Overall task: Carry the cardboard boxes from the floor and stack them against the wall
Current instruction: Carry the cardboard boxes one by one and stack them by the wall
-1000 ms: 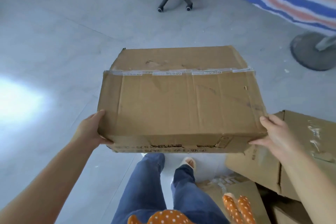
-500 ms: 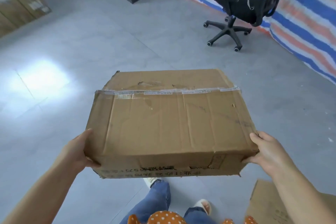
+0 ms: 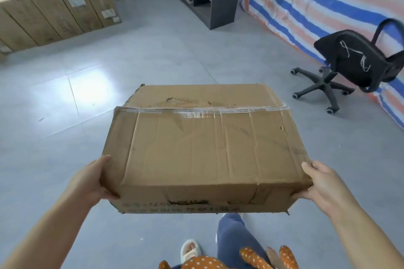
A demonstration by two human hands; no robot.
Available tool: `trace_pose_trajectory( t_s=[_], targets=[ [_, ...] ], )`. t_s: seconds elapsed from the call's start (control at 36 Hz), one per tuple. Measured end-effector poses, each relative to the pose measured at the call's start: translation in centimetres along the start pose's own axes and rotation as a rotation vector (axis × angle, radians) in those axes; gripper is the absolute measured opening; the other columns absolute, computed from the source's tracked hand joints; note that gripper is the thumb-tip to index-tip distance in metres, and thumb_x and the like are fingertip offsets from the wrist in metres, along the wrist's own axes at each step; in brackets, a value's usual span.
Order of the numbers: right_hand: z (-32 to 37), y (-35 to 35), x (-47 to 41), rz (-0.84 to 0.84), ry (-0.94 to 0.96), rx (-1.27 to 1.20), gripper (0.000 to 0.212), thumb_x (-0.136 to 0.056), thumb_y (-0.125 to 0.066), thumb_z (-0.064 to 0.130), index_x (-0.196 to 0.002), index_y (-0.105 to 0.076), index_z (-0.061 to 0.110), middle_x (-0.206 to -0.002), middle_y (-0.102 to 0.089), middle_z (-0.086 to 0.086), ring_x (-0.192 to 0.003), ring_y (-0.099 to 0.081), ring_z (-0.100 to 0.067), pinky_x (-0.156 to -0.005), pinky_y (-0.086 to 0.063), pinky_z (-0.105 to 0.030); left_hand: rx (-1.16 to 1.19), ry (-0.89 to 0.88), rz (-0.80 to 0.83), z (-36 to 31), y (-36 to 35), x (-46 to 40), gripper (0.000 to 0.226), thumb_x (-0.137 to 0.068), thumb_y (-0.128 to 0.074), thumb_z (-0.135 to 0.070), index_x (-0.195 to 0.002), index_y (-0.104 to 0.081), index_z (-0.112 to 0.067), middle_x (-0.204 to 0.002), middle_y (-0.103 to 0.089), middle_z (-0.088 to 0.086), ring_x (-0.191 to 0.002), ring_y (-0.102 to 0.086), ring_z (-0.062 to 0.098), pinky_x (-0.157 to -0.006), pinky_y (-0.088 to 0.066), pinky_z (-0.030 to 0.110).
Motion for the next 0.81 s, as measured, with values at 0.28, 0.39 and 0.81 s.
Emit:
trace_pose_trajectory(
  t_s=[0.28,0.39,0.81],
  targets=[
    [11.2,-5.1,-11.9,0.11,0.039,0.07,0.023,-0.102,-0.038,0.01,-0.088,-0.056,0.008,-0.088,-0.061,-0.013,-0.079,-0.058,-0.029,-0.068,-0.05,-0.062,0.126,0.007,-0.04,-7.1,-7.2,-4.5,0.029,-0.097,-0.051,-0.024,-0.122,-0.05,-0.01,-0.12,-0.049,0.007,-0.108,-0.047,0.033,-0.07,-0.044,0.063],
    [16.0,-7.4,-16.9,0.169,0.049,0.107,0.024,-0.102,-0.037,0.01,-0.089,-0.056,0.009,-0.088,-0.062,-0.013,-0.079,-0.058,-0.029,-0.074,-0.048,-0.062,0.187,0.008,-0.094,-10.0,-9.6,-6.2,0.023,-0.097,-0.051,-0.022,-0.115,-0.05,-0.008,-0.118,-0.051,0.01,-0.108,-0.049,0.034,-0.071,-0.043,0.064],
    [30.4,-25.9,-30.0,0.35,0.092,0.315,0.025,-0.103,-0.035,0.009,-0.087,-0.055,0.01,-0.088,-0.061,-0.011,-0.077,-0.058,-0.026,-0.066,-0.051,-0.055,0.394,0.055,-0.261,-18.9,-9.9,-16.0,0.021,-0.096,-0.05,-0.024,-0.116,-0.051,-0.016,-0.126,-0.052,0.005,-0.12,-0.047,0.03,-0.065,-0.045,0.059]
  ],
)
Point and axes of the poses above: each hand's wrist, its own x-axis away from the middle knuckle, its own y-axis out of the back of the hand, z = x × y, the point moved 8 cm from there along -x, towards the middle knuckle
